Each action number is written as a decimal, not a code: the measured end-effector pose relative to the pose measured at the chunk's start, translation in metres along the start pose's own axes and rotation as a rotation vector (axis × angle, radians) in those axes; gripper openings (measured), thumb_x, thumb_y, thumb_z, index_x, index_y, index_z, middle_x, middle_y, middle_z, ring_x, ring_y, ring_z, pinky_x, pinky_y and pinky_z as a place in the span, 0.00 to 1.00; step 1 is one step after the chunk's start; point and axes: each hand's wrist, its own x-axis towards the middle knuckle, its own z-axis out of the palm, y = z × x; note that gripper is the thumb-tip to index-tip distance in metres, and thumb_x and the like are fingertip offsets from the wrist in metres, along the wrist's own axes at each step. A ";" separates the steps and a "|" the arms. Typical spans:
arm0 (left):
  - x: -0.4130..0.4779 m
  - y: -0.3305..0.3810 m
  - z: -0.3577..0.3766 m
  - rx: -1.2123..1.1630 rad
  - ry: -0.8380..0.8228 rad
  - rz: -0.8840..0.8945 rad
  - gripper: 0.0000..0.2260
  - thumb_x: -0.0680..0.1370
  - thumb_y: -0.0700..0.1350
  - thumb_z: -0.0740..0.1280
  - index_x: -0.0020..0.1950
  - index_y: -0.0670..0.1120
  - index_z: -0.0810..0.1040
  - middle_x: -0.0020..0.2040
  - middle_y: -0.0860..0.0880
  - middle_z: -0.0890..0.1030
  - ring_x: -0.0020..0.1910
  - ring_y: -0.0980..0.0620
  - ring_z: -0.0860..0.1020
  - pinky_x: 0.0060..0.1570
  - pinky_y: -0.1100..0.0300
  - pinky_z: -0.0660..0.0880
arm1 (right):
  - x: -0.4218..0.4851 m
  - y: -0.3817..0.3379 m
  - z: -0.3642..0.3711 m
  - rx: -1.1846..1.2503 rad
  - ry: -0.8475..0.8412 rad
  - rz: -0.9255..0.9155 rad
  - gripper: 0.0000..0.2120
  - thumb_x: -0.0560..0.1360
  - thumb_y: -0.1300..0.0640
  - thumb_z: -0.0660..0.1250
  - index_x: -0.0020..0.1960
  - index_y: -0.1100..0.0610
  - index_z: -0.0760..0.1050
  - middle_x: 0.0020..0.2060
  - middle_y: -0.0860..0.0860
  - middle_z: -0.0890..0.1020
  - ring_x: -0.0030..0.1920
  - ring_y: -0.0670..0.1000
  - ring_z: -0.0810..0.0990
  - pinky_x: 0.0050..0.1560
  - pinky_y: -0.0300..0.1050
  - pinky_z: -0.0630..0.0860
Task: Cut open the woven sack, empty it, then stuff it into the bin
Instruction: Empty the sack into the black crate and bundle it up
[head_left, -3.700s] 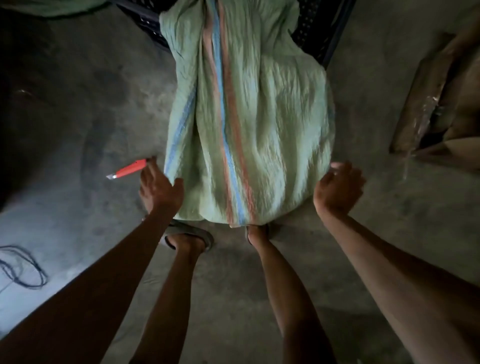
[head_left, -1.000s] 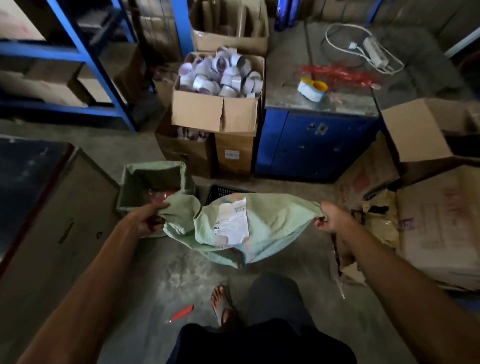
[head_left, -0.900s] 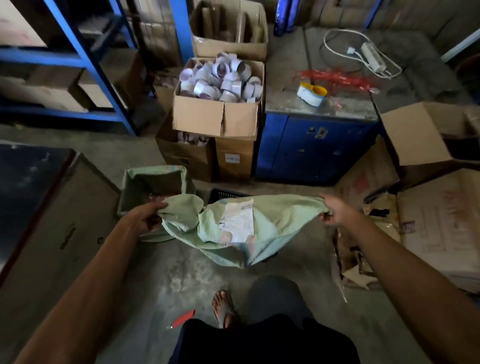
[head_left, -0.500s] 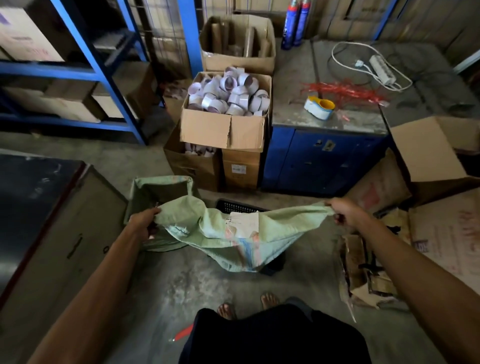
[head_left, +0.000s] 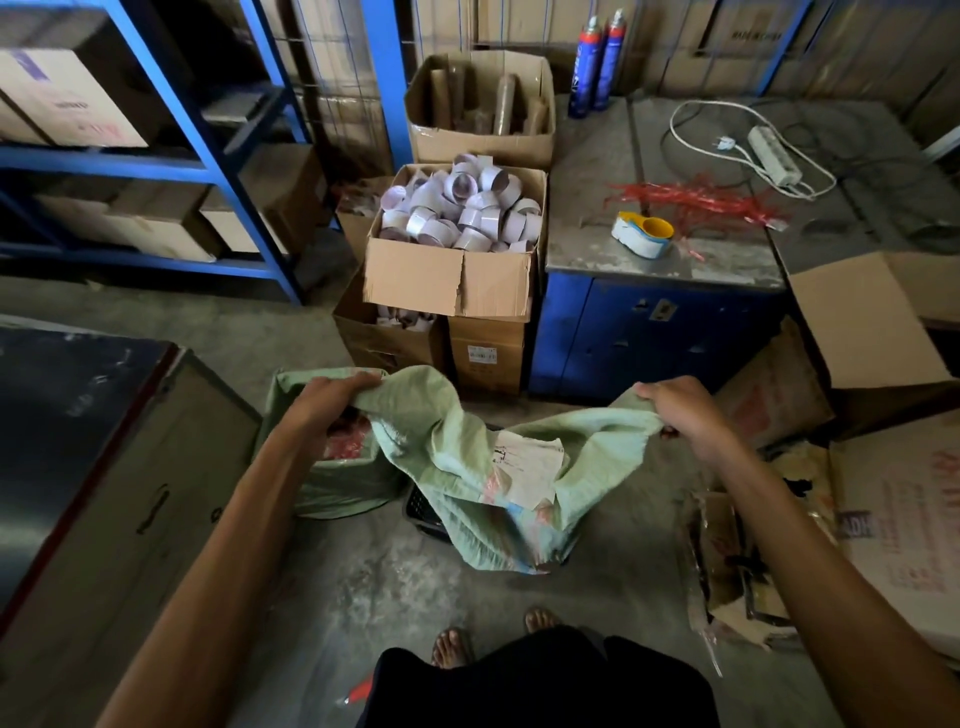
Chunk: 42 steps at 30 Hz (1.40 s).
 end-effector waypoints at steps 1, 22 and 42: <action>-0.004 0.008 0.003 0.001 -0.003 0.027 0.12 0.72 0.53 0.77 0.40 0.45 0.81 0.24 0.50 0.78 0.20 0.54 0.74 0.25 0.61 0.72 | -0.003 -0.005 -0.002 0.003 0.001 -0.027 0.15 0.78 0.51 0.68 0.41 0.61 0.83 0.30 0.55 0.80 0.30 0.54 0.78 0.33 0.45 0.71; -0.047 0.049 0.035 -0.177 0.195 0.233 0.06 0.77 0.44 0.71 0.41 0.44 0.80 0.42 0.44 0.83 0.42 0.45 0.81 0.40 0.53 0.79 | -0.048 -0.047 -0.021 -0.236 0.206 -0.371 0.18 0.78 0.49 0.67 0.36 0.60 0.81 0.33 0.55 0.83 0.39 0.57 0.81 0.45 0.50 0.77; -0.084 0.057 0.049 -0.449 0.182 0.457 0.05 0.76 0.43 0.70 0.41 0.46 0.83 0.34 0.51 0.85 0.36 0.56 0.84 0.31 0.64 0.79 | -0.083 -0.073 -0.017 -0.019 0.467 -0.894 0.23 0.77 0.51 0.66 0.29 0.64 0.67 0.23 0.59 0.70 0.26 0.58 0.71 0.33 0.53 0.63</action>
